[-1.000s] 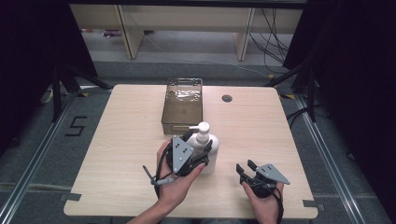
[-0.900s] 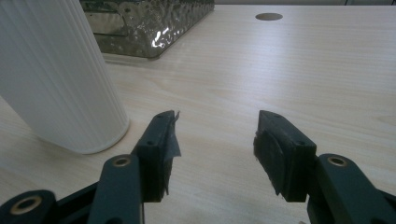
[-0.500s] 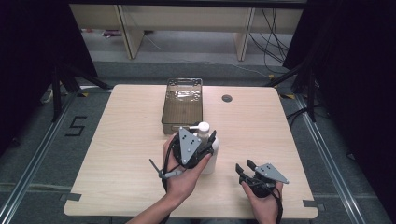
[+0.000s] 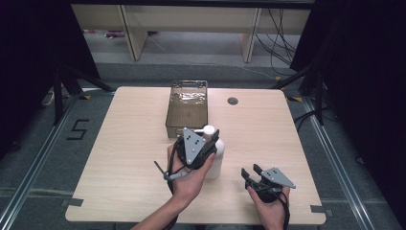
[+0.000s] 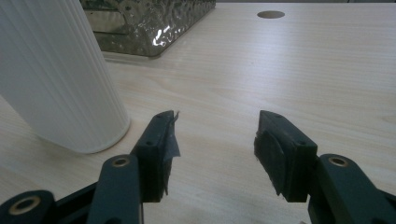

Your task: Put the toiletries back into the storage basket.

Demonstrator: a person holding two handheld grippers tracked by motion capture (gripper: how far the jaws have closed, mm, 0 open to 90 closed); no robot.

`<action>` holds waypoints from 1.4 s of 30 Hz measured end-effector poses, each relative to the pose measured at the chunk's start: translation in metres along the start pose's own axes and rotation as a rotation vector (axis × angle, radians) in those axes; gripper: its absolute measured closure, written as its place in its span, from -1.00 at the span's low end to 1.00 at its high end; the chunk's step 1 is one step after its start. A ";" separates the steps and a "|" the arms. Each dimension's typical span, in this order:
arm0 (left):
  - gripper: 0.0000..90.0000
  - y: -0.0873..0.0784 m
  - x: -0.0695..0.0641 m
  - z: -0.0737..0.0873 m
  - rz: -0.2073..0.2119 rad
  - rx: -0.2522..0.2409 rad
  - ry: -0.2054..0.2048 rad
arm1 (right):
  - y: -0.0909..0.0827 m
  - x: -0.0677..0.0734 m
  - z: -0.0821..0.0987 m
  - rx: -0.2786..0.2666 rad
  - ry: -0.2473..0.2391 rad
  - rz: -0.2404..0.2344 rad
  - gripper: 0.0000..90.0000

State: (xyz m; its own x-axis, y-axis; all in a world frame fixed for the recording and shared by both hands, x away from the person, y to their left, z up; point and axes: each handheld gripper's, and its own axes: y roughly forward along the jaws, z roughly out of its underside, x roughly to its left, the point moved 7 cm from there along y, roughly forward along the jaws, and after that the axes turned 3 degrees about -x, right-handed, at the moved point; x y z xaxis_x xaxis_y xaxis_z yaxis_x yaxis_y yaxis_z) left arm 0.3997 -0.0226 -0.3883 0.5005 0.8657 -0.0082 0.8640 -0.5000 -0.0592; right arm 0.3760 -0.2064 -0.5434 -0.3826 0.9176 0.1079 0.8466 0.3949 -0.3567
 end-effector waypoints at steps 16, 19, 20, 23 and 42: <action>0.31 0.000 0.025 -0.028 -0.009 -0.018 -0.001 | -0.001 0.000 0.000 0.007 0.007 0.001 0.06; 0.31 0.001 0.036 -0.036 -0.022 -0.023 0.001 | -0.001 -0.001 0.000 0.005 0.002 0.003 0.06; 0.31 0.001 0.039 -0.038 -0.030 -0.028 0.001 | -0.001 -0.001 0.000 0.006 0.003 0.003 0.06; 0.31 0.002 0.046 -0.045 -0.041 -0.036 0.011 | -0.001 -0.001 0.000 0.005 -0.005 0.008 0.06; 0.31 0.012 0.088 -0.081 -0.094 -0.128 0.037 | -0.001 -0.002 0.000 0.005 -0.005 0.010 0.06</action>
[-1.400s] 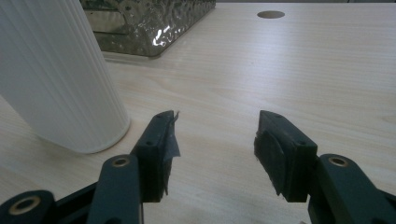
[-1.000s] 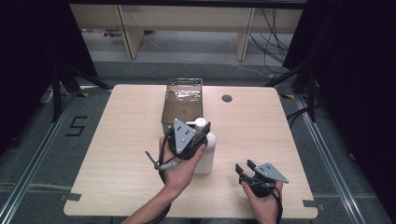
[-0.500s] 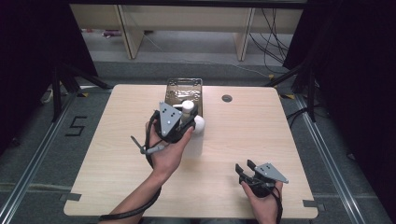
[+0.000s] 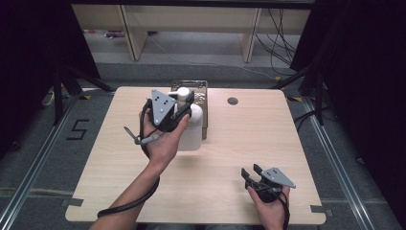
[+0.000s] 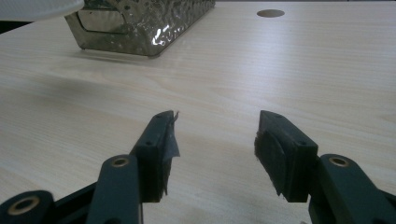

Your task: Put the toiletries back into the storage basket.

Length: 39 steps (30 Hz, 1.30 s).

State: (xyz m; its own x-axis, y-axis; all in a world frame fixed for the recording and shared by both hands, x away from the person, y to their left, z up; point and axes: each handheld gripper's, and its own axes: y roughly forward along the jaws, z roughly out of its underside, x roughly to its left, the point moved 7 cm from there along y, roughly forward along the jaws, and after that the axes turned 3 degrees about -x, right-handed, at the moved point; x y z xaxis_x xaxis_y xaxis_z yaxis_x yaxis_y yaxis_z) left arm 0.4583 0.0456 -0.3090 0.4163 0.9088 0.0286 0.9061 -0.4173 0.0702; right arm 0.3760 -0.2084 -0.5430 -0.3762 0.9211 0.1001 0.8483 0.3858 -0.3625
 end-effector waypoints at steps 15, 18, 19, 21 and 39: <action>0.31 0.017 0.020 -0.015 -0.034 -0.133 0.019 | 0.001 0.000 0.000 -0.002 0.003 -0.005 0.05; 0.31 0.020 0.023 -0.020 -0.044 -0.154 0.019 | 0.000 0.001 0.001 0.012 0.017 -0.010 0.04; 0.31 0.021 0.025 -0.021 -0.048 -0.158 0.017 | 0.000 0.001 0.001 0.012 0.016 -0.010 0.04; 0.31 0.024 0.026 -0.024 -0.048 -0.171 0.022 | 0.002 0.002 0.000 0.002 0.018 -0.019 0.04; 0.31 0.047 0.036 -0.027 -0.064 -0.176 0.034 | 0.000 0.003 0.002 0.038 0.051 -0.009 0.04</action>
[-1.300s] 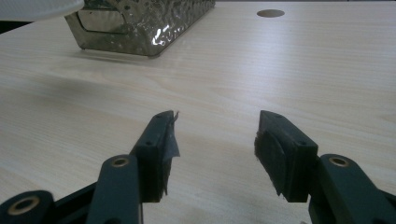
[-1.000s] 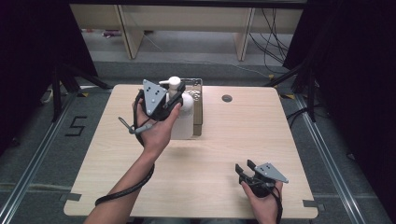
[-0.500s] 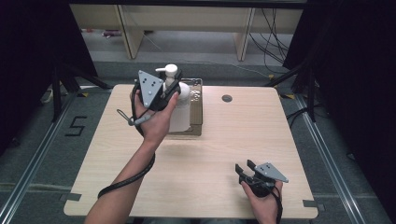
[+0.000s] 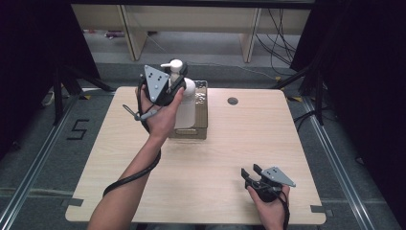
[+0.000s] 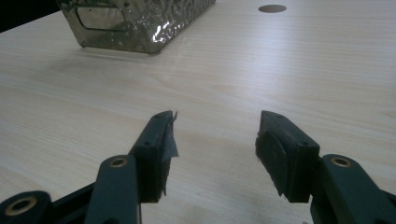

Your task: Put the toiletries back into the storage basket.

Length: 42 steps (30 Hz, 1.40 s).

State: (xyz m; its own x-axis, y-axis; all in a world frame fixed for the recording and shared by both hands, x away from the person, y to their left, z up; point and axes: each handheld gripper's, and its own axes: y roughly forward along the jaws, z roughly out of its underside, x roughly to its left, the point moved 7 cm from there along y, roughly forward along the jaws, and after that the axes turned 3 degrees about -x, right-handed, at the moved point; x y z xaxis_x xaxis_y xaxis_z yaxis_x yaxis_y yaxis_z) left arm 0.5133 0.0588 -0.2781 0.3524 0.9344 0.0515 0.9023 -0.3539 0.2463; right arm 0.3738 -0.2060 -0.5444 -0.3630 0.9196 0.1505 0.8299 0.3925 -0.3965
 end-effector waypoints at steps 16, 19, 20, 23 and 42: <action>0.31 0.016 0.006 0.001 -0.015 0.016 -0.001 | 0.000 -0.001 0.000 0.003 -0.003 0.004 0.04; 0.31 0.019 0.007 0.001 -0.018 0.018 0.002 | -0.001 0.000 0.000 0.005 0.000 0.003 0.03; 0.31 0.020 0.007 0.001 -0.017 0.019 0.005 | 0.000 -0.001 0.000 0.004 -0.002 0.003 0.03; 0.31 0.022 0.008 0.002 -0.021 0.021 0.006 | 0.000 0.000 0.000 -0.006 0.002 0.003 0.03; 0.31 0.033 0.012 0.020 -0.023 0.051 0.022 | 0.001 0.001 0.000 -0.011 -0.005 -0.012 0.03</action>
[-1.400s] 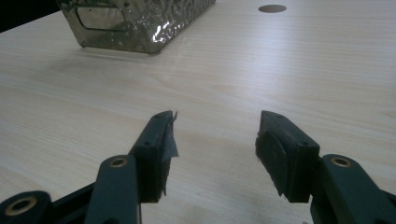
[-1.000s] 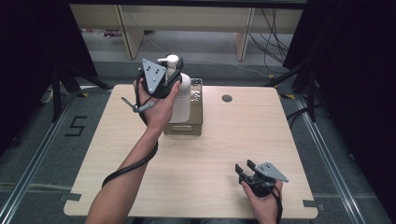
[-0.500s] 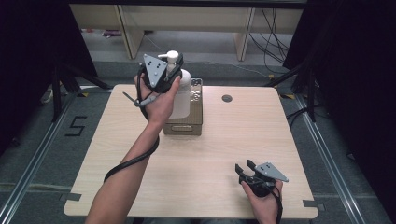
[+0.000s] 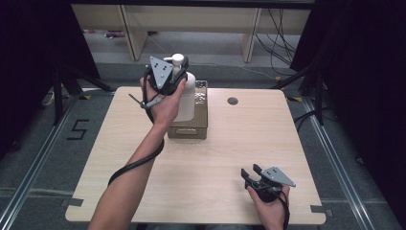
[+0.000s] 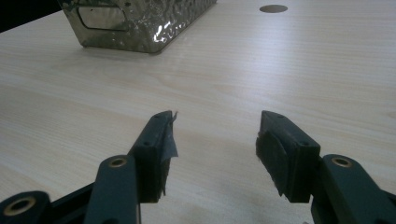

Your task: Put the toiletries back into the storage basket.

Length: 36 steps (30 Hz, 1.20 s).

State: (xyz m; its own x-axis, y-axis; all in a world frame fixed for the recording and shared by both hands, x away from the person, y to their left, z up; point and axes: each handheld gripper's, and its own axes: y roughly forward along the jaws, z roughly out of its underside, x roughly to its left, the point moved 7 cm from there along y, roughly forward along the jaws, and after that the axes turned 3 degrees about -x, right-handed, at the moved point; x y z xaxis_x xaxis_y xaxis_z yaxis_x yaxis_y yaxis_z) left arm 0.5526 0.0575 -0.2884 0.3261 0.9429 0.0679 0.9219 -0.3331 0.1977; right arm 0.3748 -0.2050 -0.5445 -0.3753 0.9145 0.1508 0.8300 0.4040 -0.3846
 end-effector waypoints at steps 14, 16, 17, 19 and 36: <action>0.31 0.005 0.003 0.013 -0.009 0.030 0.004 | 0.001 -0.001 -0.001 -0.017 -0.015 0.005 0.03; 0.31 0.005 0.004 0.015 -0.010 0.030 0.002 | 0.000 0.001 0.000 -0.006 0.006 0.001 0.03; 0.31 0.005 0.004 0.015 -0.010 0.030 0.002 | 0.000 0.001 0.000 -0.006 0.006 0.001 0.03; 0.31 0.006 0.004 0.018 -0.015 0.040 -0.010 | 0.001 -0.001 -0.001 -0.014 -0.016 0.003 0.03; 0.31 0.009 0.006 0.037 -0.019 0.066 -0.005 | 0.000 -0.003 -0.001 -0.013 -0.052 0.004 0.03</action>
State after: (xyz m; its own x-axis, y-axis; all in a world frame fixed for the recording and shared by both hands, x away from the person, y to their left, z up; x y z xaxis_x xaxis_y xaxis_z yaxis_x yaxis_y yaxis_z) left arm 0.5707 0.0597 -0.3225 0.3096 0.9490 0.0602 0.9396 -0.3150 0.1337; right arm 0.3768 -0.2075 -0.5439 -0.3931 0.9139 0.1013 0.8367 0.4012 -0.3728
